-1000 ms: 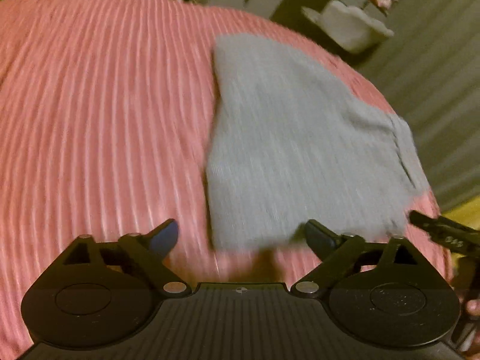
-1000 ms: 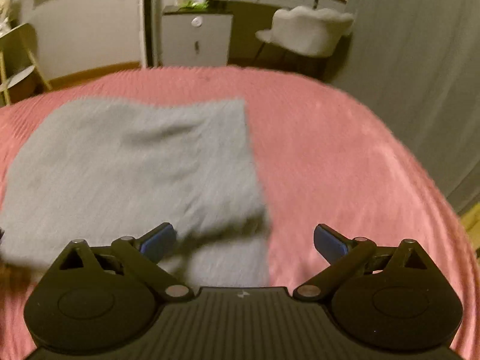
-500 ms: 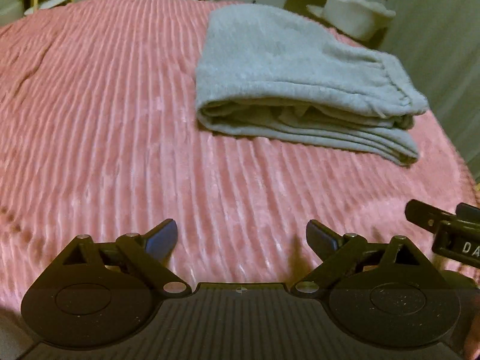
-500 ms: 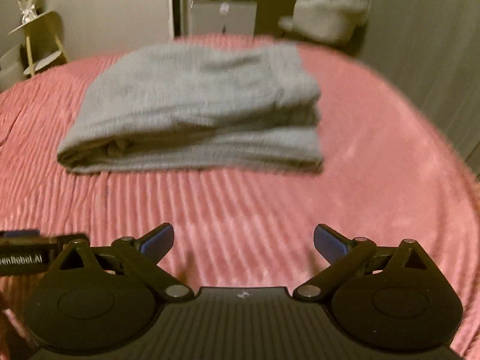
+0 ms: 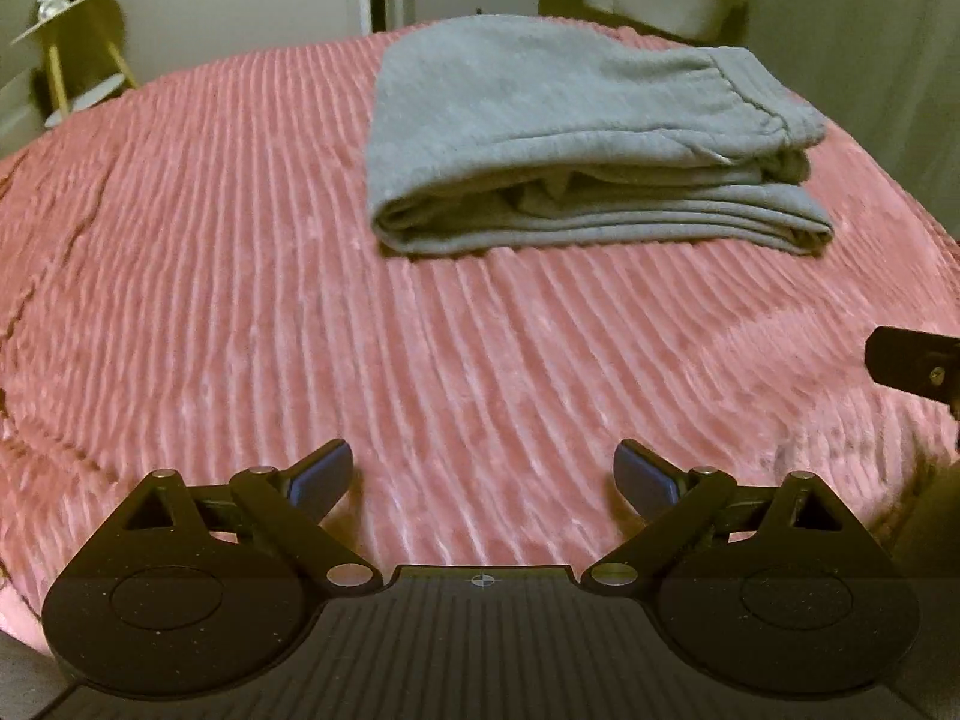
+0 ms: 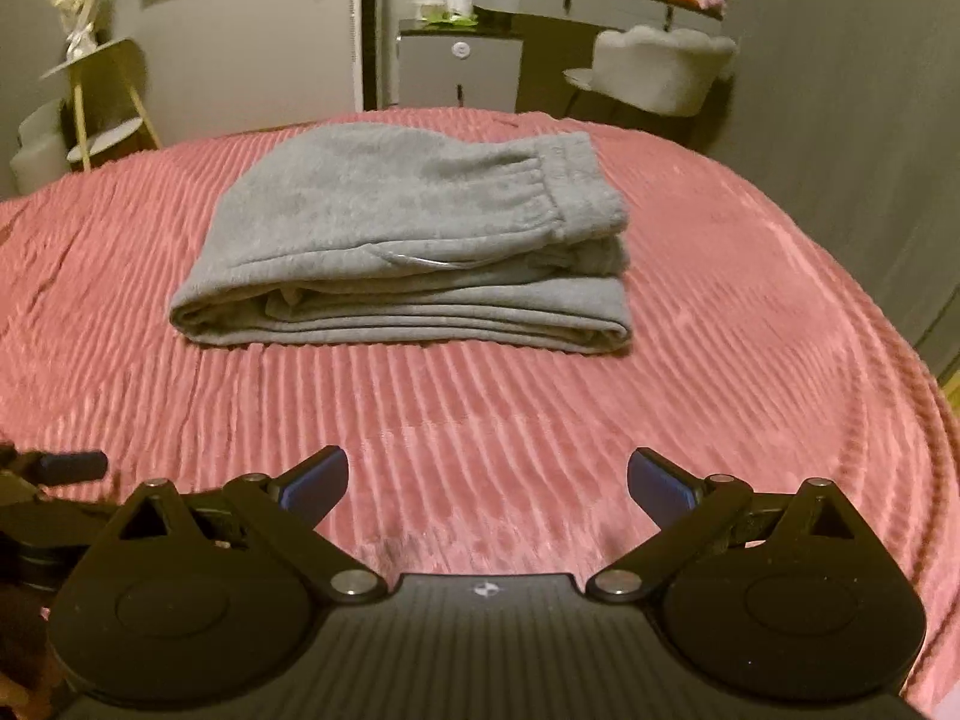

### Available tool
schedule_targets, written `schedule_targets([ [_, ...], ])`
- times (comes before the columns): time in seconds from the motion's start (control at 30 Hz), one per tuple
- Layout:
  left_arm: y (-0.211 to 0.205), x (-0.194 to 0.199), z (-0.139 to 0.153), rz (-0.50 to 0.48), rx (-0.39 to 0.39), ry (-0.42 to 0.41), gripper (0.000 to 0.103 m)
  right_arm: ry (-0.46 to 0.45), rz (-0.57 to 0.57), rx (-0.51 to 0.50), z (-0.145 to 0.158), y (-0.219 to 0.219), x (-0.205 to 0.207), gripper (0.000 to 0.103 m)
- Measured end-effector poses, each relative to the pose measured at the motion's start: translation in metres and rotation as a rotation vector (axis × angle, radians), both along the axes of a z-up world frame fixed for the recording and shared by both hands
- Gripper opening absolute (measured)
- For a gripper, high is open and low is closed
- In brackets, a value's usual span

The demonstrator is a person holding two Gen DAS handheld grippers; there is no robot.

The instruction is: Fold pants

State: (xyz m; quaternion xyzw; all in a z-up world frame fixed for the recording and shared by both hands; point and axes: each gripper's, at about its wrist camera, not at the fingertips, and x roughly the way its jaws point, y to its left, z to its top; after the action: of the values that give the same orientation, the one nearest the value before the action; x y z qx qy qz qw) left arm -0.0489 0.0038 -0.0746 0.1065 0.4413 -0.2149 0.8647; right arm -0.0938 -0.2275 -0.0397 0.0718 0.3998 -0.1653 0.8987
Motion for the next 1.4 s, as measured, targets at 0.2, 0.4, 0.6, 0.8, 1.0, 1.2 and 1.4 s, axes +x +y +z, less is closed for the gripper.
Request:
schedule_targets([
  [0.2,-0.003,-0.009,0.02,-0.013,-0.003,0.007,0.098,-0.025,0.028,0.045,0.022,-0.002,-0.006,0.099],
  [0.4,-0.011,0.003,0.025,-0.002,-0.039,-0.049,0.099,-0.039,0.043,-0.054,0.007,0.002,0.017,0.099],
  [0.6,-0.024,0.021,0.014,0.024,0.015,-0.083,0.099,-0.005,0.038,-0.074,-0.016,-0.007,0.05,0.099],
  [0.8,-0.035,0.034,0.004,0.012,-0.004,-0.078,0.099,-0.022,0.023,-0.066,-0.032,-0.019,0.067,0.1],
  [1.0,-0.032,0.039,-0.008,0.01,-0.003,-0.051,0.099,0.034,0.01,0.044,-0.047,-0.03,0.076,0.099],
  [1.2,-0.036,0.038,-0.01,-0.013,0.039,-0.095,0.099,0.04,0.021,0.026,-0.048,-0.023,0.076,0.099],
  [1.4,-0.035,0.038,-0.01,-0.018,0.043,-0.084,0.099,0.043,0.037,-0.01,-0.046,-0.017,0.077,0.099],
])
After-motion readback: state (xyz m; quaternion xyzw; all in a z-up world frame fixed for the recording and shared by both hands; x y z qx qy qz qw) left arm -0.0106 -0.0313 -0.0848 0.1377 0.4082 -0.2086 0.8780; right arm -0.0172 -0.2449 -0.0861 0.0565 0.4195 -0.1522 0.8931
